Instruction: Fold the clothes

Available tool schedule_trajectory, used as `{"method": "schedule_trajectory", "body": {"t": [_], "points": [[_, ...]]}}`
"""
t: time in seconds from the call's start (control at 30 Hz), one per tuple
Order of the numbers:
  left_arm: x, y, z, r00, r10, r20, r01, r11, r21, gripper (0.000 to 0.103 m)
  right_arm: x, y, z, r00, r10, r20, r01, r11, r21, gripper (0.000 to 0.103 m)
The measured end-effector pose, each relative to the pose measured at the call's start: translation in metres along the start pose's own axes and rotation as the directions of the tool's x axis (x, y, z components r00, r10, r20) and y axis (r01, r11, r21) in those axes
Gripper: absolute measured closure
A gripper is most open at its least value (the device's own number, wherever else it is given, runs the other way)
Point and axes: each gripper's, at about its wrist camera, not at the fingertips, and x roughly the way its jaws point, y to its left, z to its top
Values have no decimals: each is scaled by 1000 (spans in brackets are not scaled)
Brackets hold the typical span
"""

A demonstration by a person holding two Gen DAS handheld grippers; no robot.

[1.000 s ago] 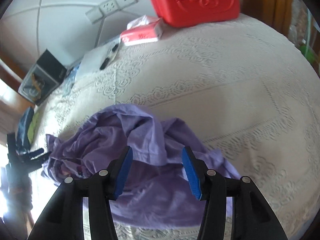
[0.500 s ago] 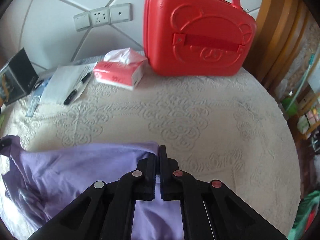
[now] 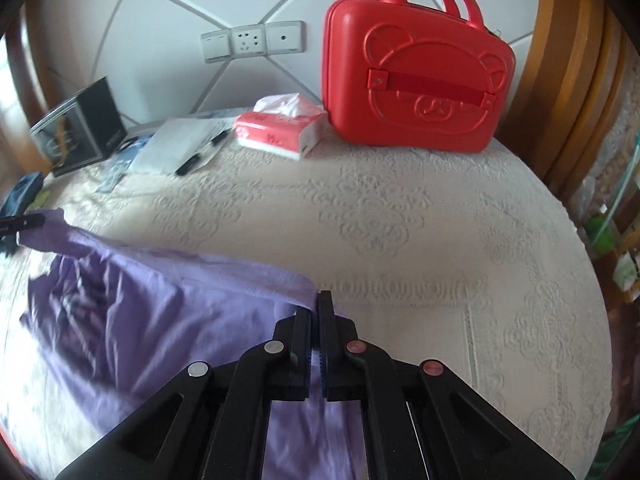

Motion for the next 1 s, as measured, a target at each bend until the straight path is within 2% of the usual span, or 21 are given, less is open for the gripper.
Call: {"method": "schedule_trajectory", "body": {"t": [0.13, 0.17, 0.2, 0.23, 0.27, 0.33, 0.43, 0.47, 0.57, 0.63, 0.73, 0.8, 0.83, 0.87, 0.9, 0.93, 0.97, 1.0], "points": [[-4, 0, -47, 996, -21, -91, 25, 999, 47, 94, -7, -8, -39, 997, 9, -77, -9, 1000, 3, 100], [-3, -1, -57, 993, -18, -116, 25, 998, 63, 87, -4, -9, -48, 993, 21, -115, -20, 1000, 8, 100], [-4, -1, -63, 991, -16, -132, 26, 997, 71, 79, -2, -11, -56, 988, 32, -153, -30, 999, 13, 95], [-7, -1, -67, 991, -18, -136, 28, 997, 75, 52, 1, -11, -65, 980, 33, -196, -32, 999, 10, 92], [-10, 0, -71, 990, -19, -141, 30, 996, 79, 25, 1, -11, -71, 975, 30, -218, -29, 1000, 7, 83], [-21, 1, -70, 992, -30, -122, 39, 997, 72, 13, -1, -13, -80, 969, 30, -246, -27, 1000, 13, 78], [-30, 6, -53, 996, -22, -92, 26, 999, 39, 13, -14, -25, -78, 975, 70, -209, -53, 995, 86, 74], [-33, 8, -47, 996, -19, -82, 22, 999, 29, 13, -20, -30, -75, 979, 84, -188, -64, 992, 113, 70], [-12, 11, -27, 995, 32, -99, -29, 999, 25, 13, -28, -42, -56, 987, 88, -137, -64, 984, 169, 67], [11, 11, -20, 989, 67, -132, -63, 997, 36, 13, -20, -47, -42, 987, 81, -136, -52, 978, 204, 67], [33, 10, -16, 983, 94, -157, -89, 995, 39, 15, 10, -47, -22, 979, 61, -197, -12, 970, 241, 67], [39, 10, -16, 983, 95, -155, -91, 995, 29, 30, 32, -46, -17, 969, 68, -239, -6, 968, 251, 67], [42, 10, -15, 983, 95, -154, -92, 995, 24, 45, 45, -44, -16, 959, 66, -275, 4, 969, 248, 67], [46, 9, -15, 984, 95, -153, -93, 995, 19, 67, 59, -41, -16, 948, 66, -311, 13, 970, 245, 67], [49, 9, -14, 984, 96, -152, -95, 995, 14, 70, 70, -38, -18, 933, 81, -351, 5, 972, 236, 80], [52, 9, -14, 984, 96, -151, -96, 995, 9, 77, 81, -35, -19, 917, 92, -388, -2, 974, 226, 101], [55, 9, -13, 984, 96, -150, -97, 995, 4, 84, 83, -32, -15, 923, 58, -380, 17, 981, 191, 102], [58, 9, -13, 984, 97, -149, -98, 995, -1, 85, 84, -31, -10, 929, 24, -368, 37, 987, 159, 102]]}}
